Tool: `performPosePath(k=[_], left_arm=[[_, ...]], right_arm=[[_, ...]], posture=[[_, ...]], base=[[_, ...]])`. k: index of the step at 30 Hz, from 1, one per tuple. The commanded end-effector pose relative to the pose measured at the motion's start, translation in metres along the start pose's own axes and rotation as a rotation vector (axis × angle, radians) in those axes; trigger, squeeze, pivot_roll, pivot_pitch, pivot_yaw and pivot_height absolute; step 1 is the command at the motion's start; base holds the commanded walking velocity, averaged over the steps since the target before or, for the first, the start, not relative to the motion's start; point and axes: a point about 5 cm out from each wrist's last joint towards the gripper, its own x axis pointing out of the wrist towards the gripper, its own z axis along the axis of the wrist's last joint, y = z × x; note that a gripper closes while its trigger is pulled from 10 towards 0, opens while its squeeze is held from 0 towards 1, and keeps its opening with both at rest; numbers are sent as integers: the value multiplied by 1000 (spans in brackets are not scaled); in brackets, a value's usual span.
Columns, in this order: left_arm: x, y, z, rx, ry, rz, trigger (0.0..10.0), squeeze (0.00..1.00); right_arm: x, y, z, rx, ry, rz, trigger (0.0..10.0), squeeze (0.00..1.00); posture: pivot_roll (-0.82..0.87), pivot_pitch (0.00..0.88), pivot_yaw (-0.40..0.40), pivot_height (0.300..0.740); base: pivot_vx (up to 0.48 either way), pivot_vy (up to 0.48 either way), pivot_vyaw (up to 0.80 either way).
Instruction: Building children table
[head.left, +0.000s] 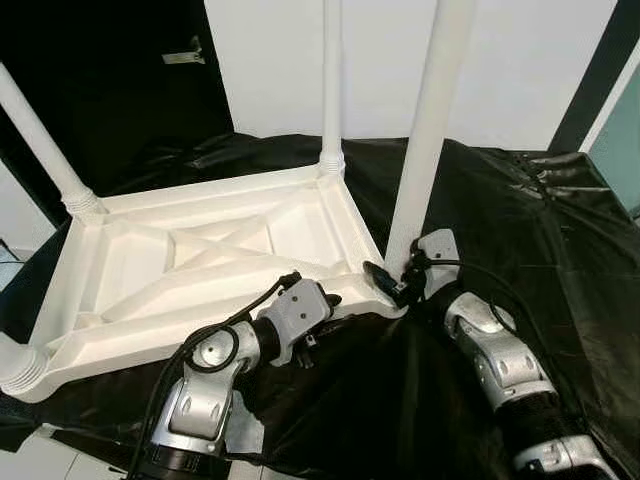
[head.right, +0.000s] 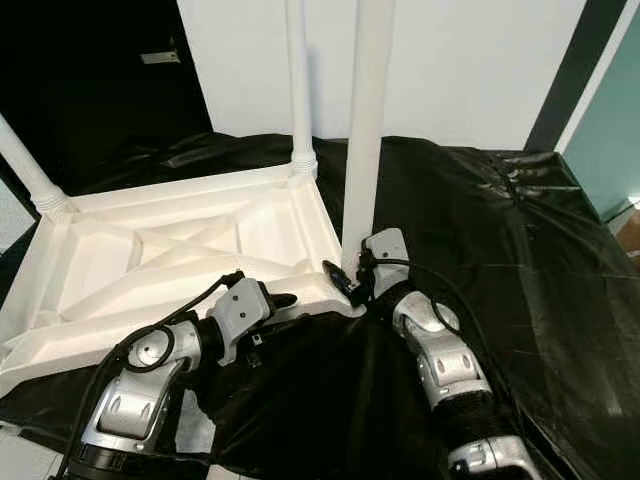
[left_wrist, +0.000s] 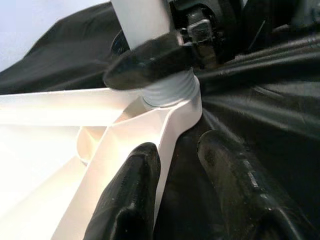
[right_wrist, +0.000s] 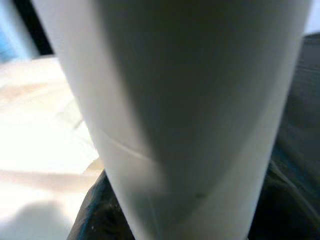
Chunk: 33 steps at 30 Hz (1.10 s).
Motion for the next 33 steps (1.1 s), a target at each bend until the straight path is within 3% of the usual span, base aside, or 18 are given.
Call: performPosePath(k=[1, 8, 18, 19, 20, 21, 30, 33], left_arm=[[-2, 6, 1, 2, 7, 138, 10000, 0], [-1, 8, 3, 6, 7, 137, 10000, 0], [0, 8, 4, 11, 6, 134, 10000, 0], [0, 9, 4, 11, 6, 137, 10000, 0], [0, 9, 4, 11, 6, 137, 10000, 0], [0, 9, 4, 11, 6, 139, 10000, 0], [-1, 9, 4, 9, 6, 146, 10000, 0], [-2, 9, 3, 6, 7, 152, 10000, 0]], right_arm=[[-5, -8, -10, -6, 67, -102, 10000, 0], [-4, 13, -10, 116, 79, -272, 10000, 0], [-4, 20, 2, 116, 23, -231, 10000, 0], [-4, 20, 4, 113, 18, -228, 10000, 235], [-4, 20, 4, 113, 18, -228, 10000, 235], [-4, 20, 6, 110, 2, -213, 10000, 1000], [-9, 17, 15, 98, -53, -109, 10000, 1000], [-16, 6, 17, 59, -73, 35, 10000, 1000]], posture=[[-26, 0, 18, 740], [-17, 0, 18, 740], [-19, 0, 18, 740], [-19, 0, 18, 740], [-19, 0, 18, 740], [-18, 0, 15, 740], [-13, 0, 10, 740], [-15, 0, 5, 740]], base=[[0, 0, 0], [0, 0, 0], [0, 0, 0], [0, 0, 0], [0, 0, 0], [0, 0, 0], [0, 0, 0], [0, 0, 0]])
